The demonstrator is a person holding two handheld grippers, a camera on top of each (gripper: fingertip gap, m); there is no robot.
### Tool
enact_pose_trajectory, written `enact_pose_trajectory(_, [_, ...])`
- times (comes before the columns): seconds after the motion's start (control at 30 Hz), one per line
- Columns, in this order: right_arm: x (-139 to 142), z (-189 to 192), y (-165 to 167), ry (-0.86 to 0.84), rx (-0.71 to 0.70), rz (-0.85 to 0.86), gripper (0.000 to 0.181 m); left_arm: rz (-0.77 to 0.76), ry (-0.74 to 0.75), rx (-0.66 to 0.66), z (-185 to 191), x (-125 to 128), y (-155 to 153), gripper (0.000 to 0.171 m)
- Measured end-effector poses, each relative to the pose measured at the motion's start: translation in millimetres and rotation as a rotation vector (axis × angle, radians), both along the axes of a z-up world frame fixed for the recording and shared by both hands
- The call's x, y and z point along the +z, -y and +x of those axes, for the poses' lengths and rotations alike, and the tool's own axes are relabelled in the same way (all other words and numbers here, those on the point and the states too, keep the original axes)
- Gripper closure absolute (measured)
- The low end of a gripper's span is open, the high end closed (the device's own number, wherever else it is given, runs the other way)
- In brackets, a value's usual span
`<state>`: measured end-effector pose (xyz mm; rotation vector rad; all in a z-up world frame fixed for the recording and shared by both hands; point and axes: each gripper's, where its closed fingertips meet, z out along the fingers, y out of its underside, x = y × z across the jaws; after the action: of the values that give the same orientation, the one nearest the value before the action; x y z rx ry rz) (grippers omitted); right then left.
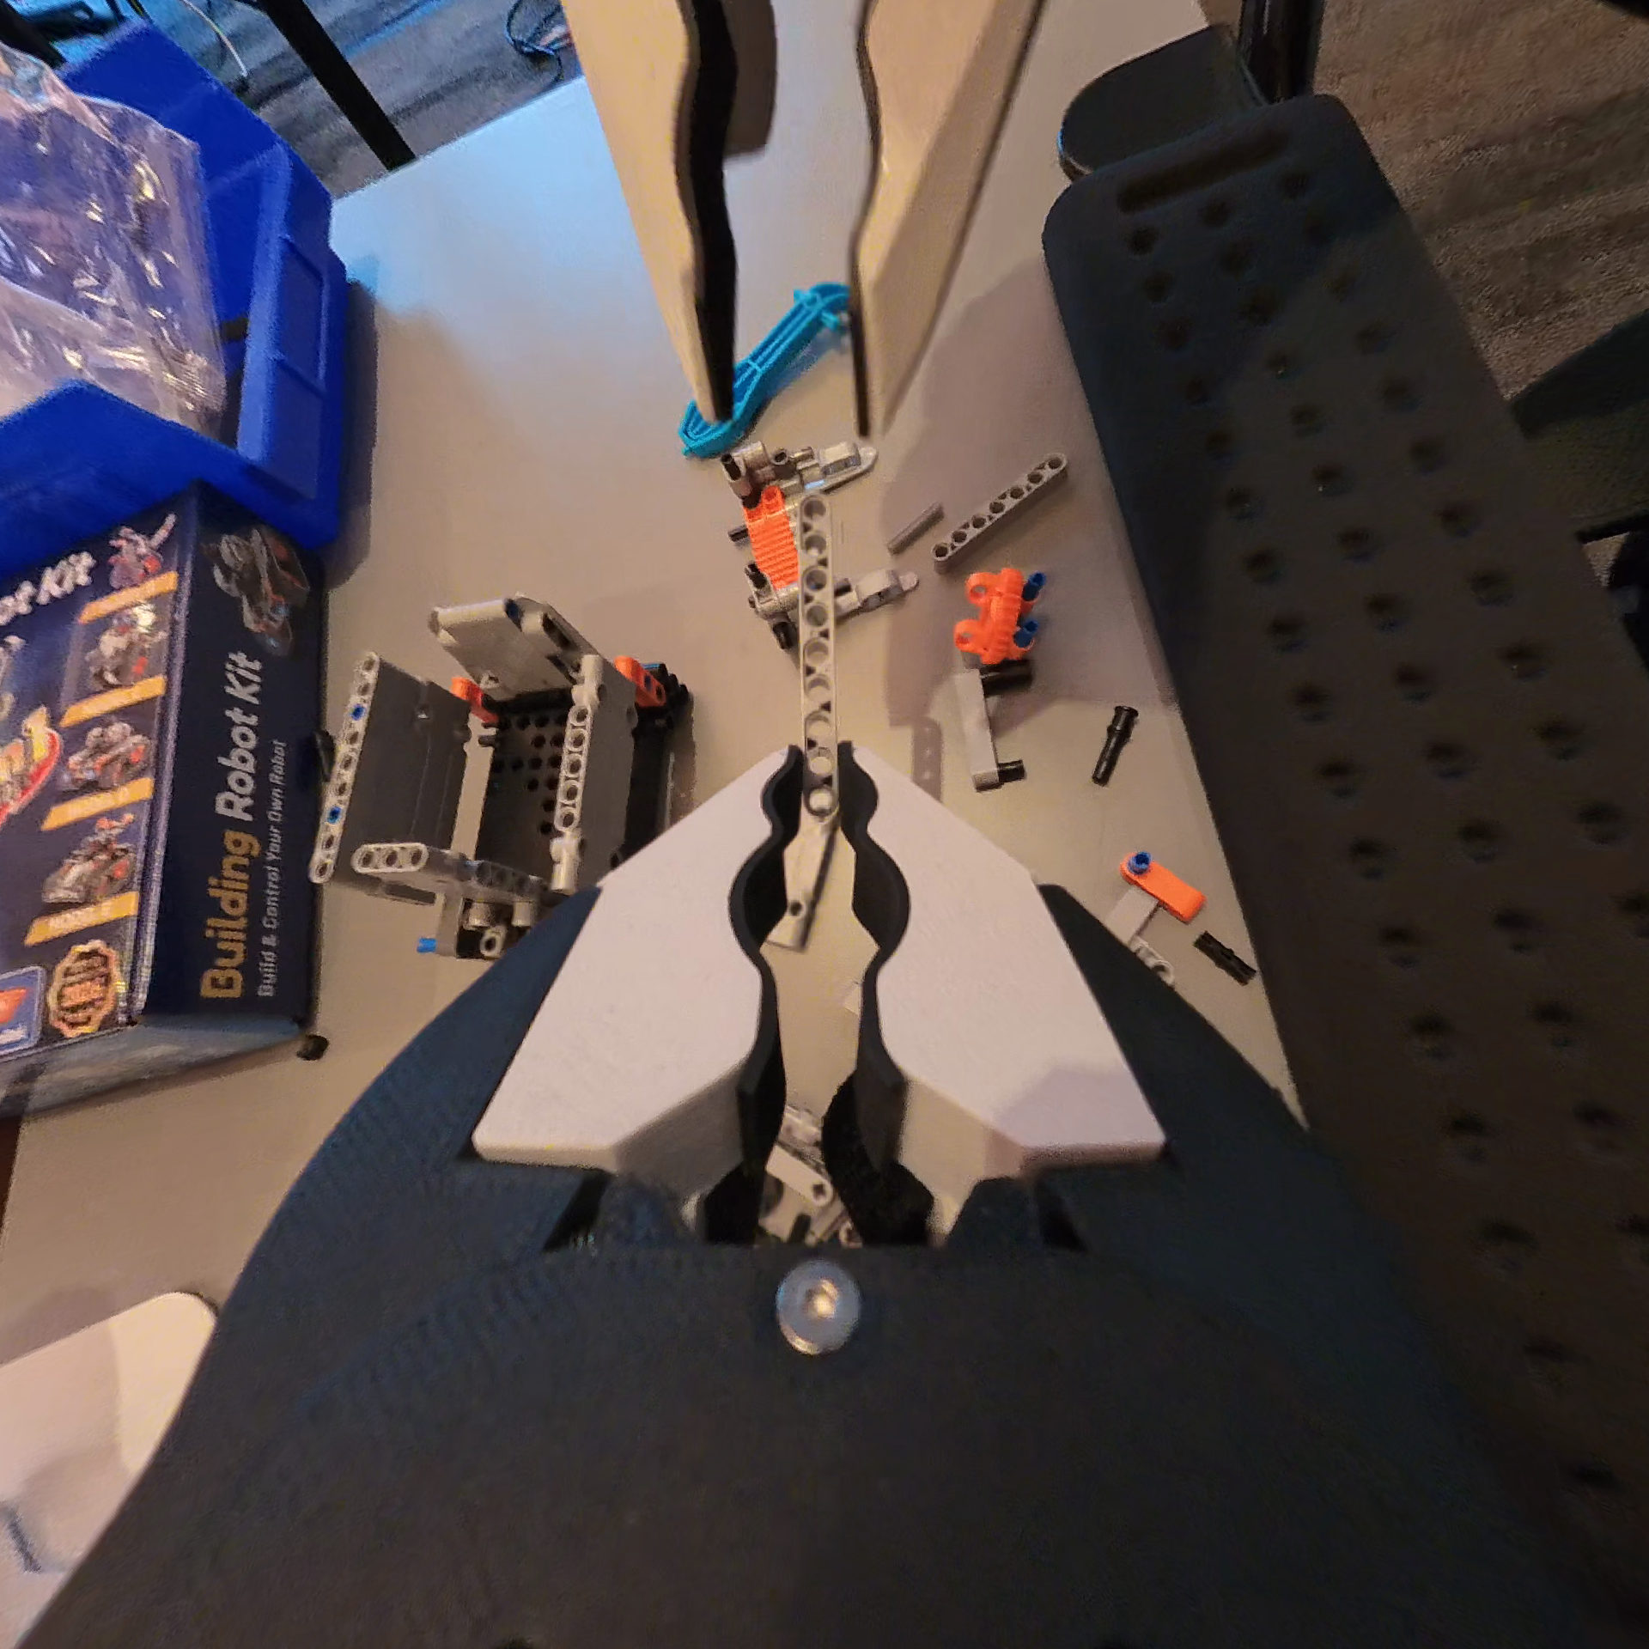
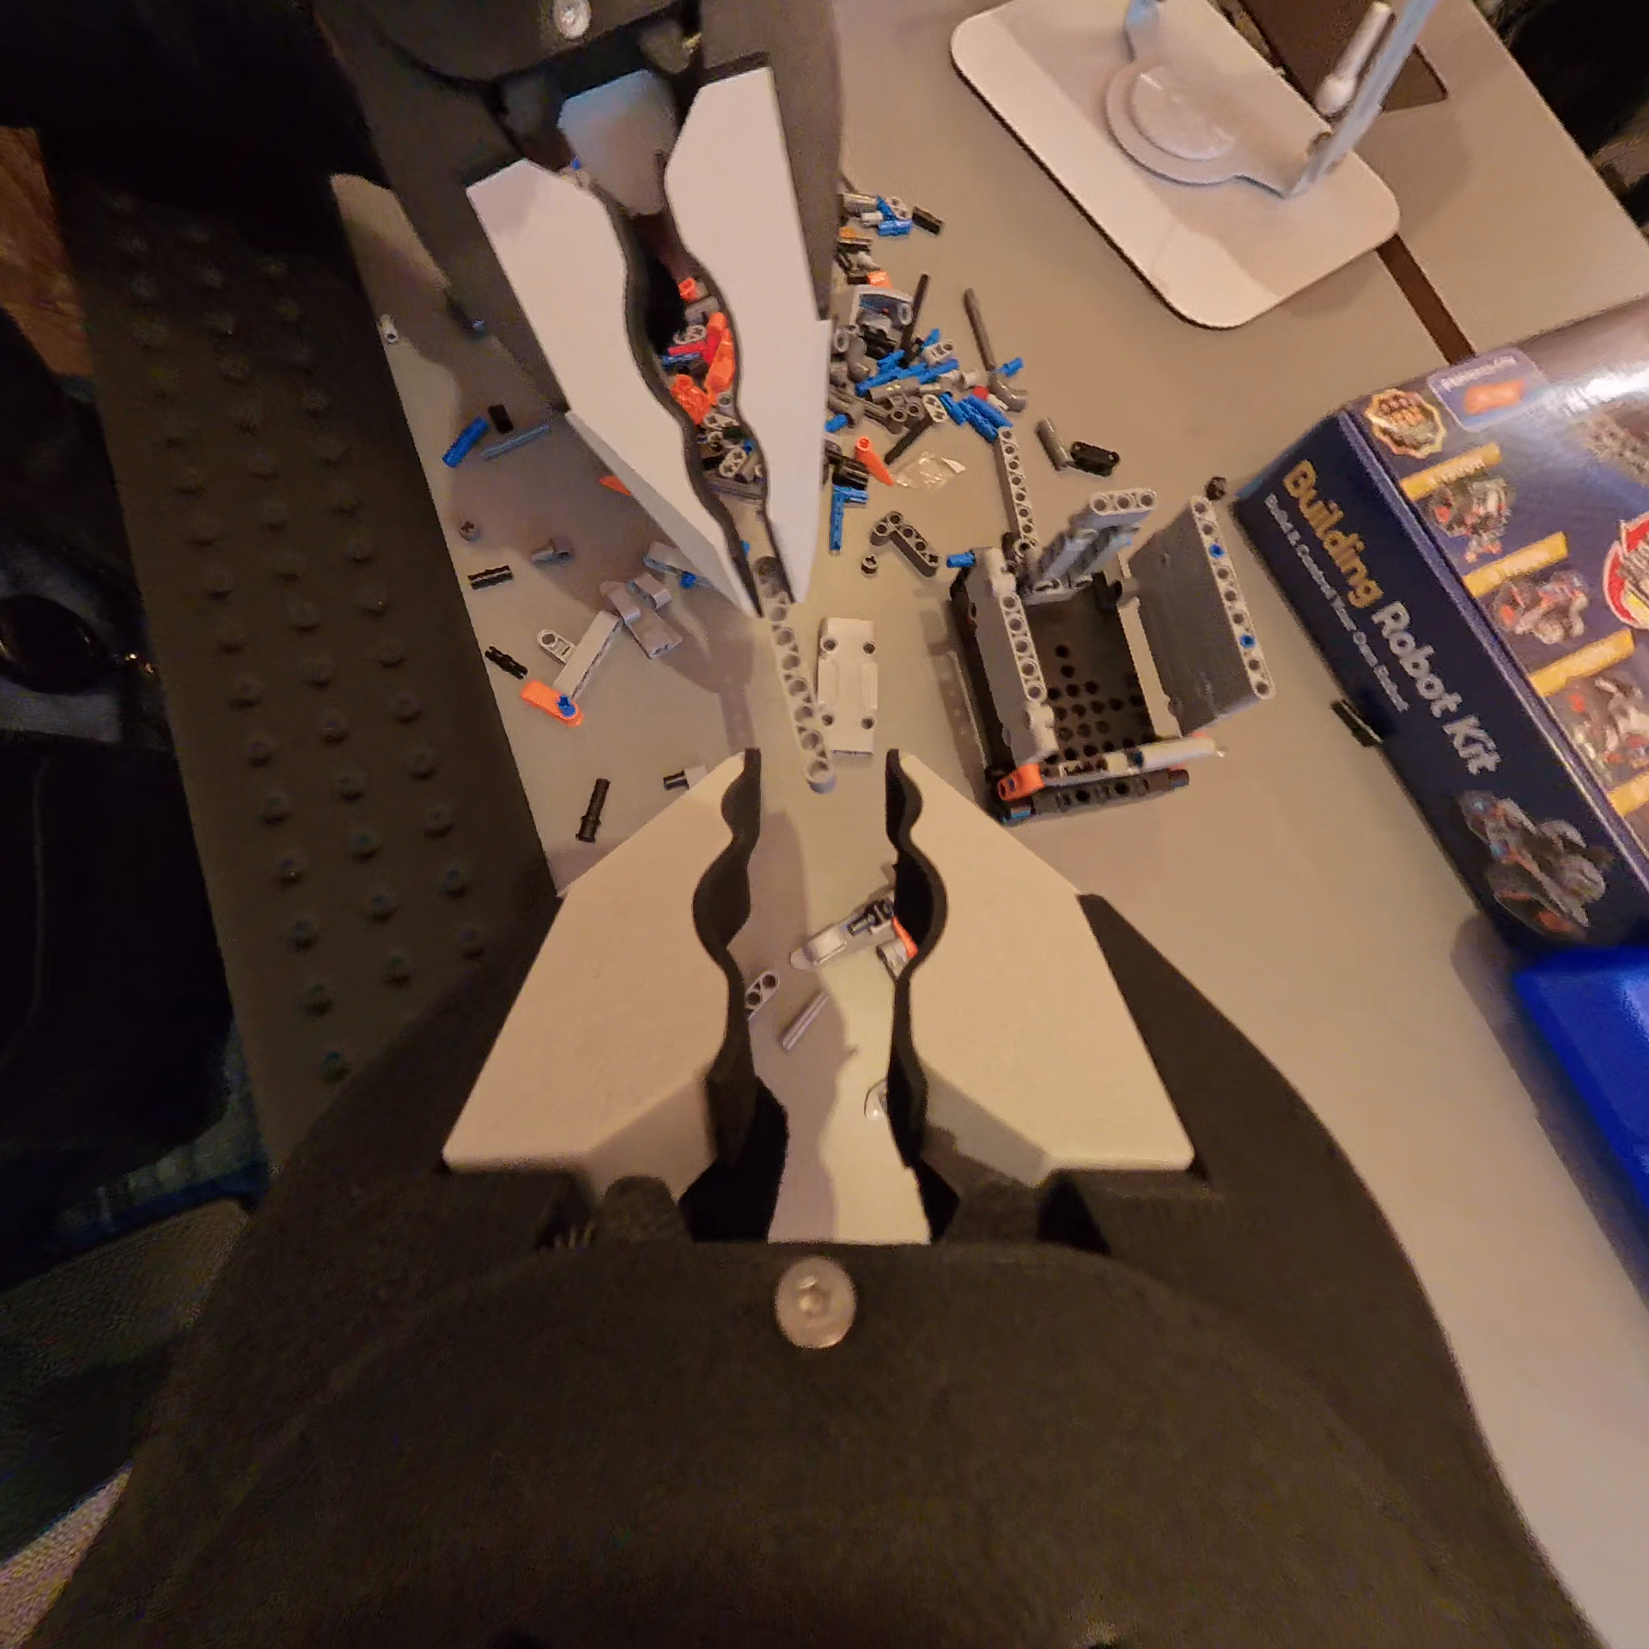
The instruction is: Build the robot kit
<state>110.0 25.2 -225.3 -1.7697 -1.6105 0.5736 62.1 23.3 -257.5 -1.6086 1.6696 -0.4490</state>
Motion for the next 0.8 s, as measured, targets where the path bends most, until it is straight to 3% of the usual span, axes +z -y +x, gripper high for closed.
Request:
enact_pose_trajectory(0.1, [-14, -8, -3, 0.038, 0.024, 0.018, 0.156, 0.032, -0.014, -0.011, 0, 2, -4, 0.167])
enact_pose_trajectory(0.27, [-22, -20, -19, 0.024, 0.024, 0.024, 0.174, 0.042, -0.030, 0.008, -5, 1, -16, 0.166])
enact_pose_trajectory(0.57, [-28, -23, -32, 0.027, 0.016, 0.009, 0.173, 0.013, -0.028, 0.021, -12, -2, -28, 0.167])
enact_pose_trajectory(0.8, [-34, -21, -65, 0.027, -0.044, 0.027, 0.180, 0.012, -0.054, 0.054, -16, -4, -62, 0.167])
